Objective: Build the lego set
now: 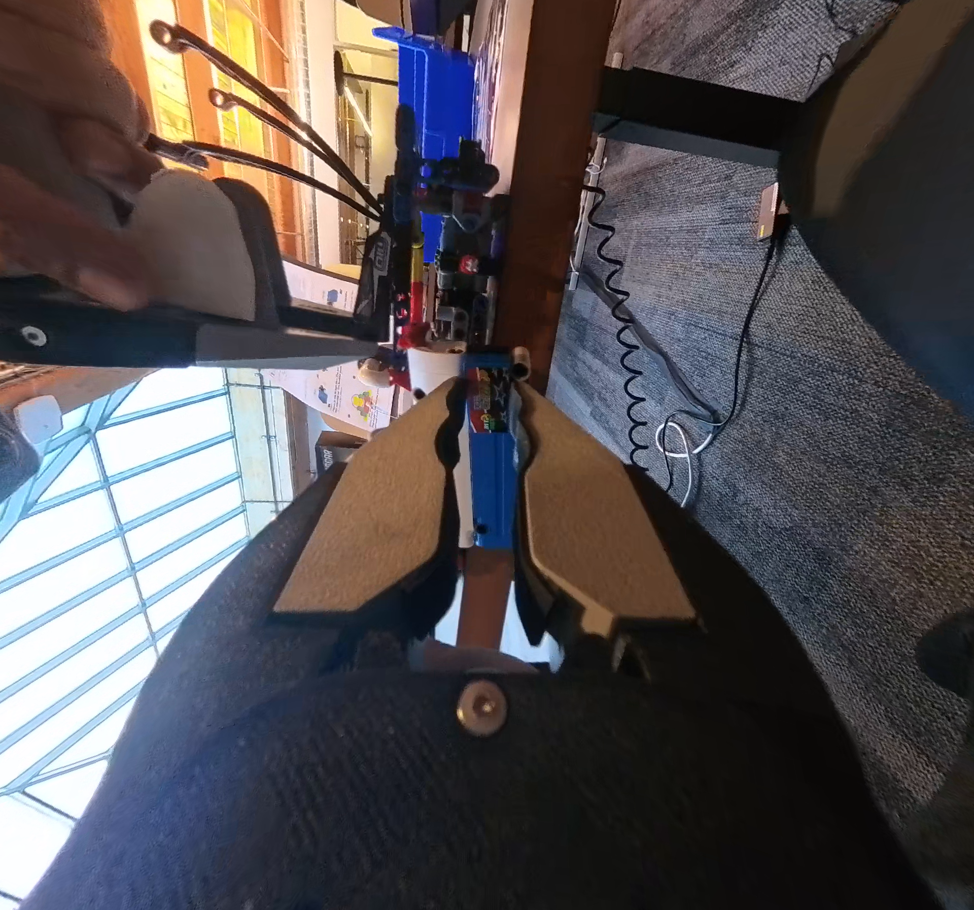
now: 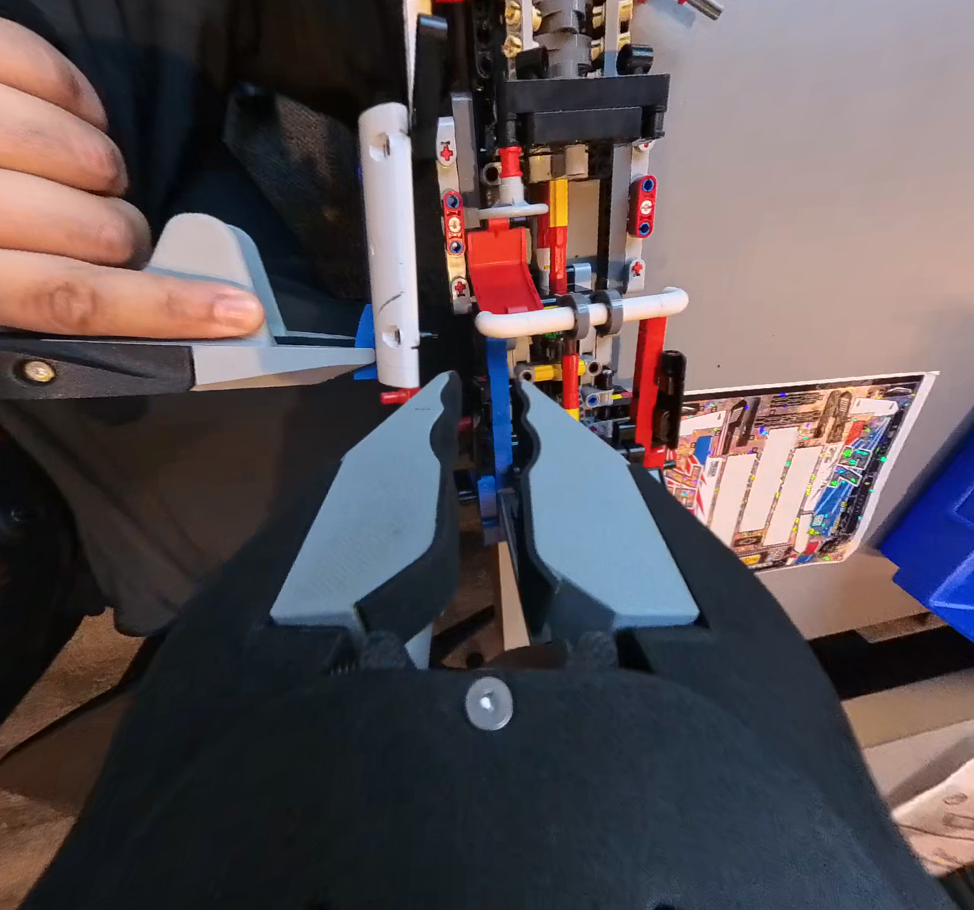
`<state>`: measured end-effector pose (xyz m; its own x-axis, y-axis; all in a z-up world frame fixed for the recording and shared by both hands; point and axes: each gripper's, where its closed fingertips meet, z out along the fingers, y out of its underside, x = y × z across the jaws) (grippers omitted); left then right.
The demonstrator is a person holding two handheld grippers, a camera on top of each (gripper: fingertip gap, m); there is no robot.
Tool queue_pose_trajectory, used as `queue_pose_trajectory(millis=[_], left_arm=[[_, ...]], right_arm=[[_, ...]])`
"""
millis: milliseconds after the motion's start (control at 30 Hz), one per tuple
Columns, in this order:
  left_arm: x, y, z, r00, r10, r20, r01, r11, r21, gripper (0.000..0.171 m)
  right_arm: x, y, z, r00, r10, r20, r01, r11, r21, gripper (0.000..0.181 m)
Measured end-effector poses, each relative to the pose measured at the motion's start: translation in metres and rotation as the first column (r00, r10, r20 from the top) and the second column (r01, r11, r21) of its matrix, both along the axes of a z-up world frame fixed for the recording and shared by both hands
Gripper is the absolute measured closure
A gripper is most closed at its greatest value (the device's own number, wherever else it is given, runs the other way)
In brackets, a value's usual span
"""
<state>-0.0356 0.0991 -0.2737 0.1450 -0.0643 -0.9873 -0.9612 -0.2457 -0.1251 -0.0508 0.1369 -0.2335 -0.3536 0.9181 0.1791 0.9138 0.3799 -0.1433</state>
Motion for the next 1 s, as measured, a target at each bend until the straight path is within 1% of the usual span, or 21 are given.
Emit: queue_pose_trajectory(millis=[100,133,200,333,400,433,567,700,833,933,1000], left_arm=[[-0.001,0.002,0.005,1.000,0.004,0.000,-0.004,1.000,0.016,0.157],[-0.002,0.002,0.007,1.000,0.008,-0.004,-0.008,1.000,0.024,0.157],[-0.002,0.002,0.007,1.000,0.013,-0.001,-0.013,0.999,0.029,0.157],[-0.002,0.004,0.001,1.000,0.025,-0.016,-0.025,0.999,0.029,0.158],[-0.002,0.004,0.003,0.999,0.030,-0.015,-0.030,0.999,0.041,0.157],[-0.002,0.004,0.006,0.999,0.032,-0.016,-0.031,0.998,0.052,0.157],[-0.004,0.002,0.003,0.999,0.037,-0.031,-0.035,0.997,0.062,0.157],[-0.002,0.004,0.005,0.999,0.026,-0.035,-0.022,0.995,0.101,0.157],[-0.002,0.005,0.002,1.000,0.021,-0.021,-0.018,0.991,0.132,0.157],[-0.002,0.004,-0.001,1.000,0.007,-0.024,-0.004,0.987,0.160,0.158],[-0.002,0.004,-0.001,1.000,0.004,-0.029,0.001,0.984,0.176,0.158]], right_arm=[[-0.002,-0.001,0.009,0.999,-0.025,-0.021,0.024,0.999,-0.038,0.167],[-0.003,0.001,0.014,0.999,-0.034,-0.021,0.033,0.999,-0.037,0.172],[-0.005,0.010,0.019,0.999,-0.050,-0.005,0.050,0.999,-0.010,0.176],[0.000,0.014,0.012,0.994,-0.052,0.093,0.048,0.998,0.044,0.175],[0.002,0.017,0.007,0.989,-0.045,0.139,0.034,0.996,0.082,0.175],[0.004,0.016,0.005,0.985,-0.049,0.166,0.036,0.996,0.077,0.175],[0.007,0.016,-0.001,0.972,-0.078,0.221,0.073,0.997,0.030,0.174],[0.008,0.012,0.000,0.962,-0.110,0.252,0.131,0.989,-0.067,0.174],[0.007,0.010,0.006,0.965,-0.125,0.230,0.160,0.978,-0.137,0.165],[0.006,0.002,0.007,0.968,-0.119,0.222,0.167,0.963,-0.211,0.163],[0.008,-0.003,0.006,0.967,-0.102,0.232,0.157,0.960,-0.233,0.162]])
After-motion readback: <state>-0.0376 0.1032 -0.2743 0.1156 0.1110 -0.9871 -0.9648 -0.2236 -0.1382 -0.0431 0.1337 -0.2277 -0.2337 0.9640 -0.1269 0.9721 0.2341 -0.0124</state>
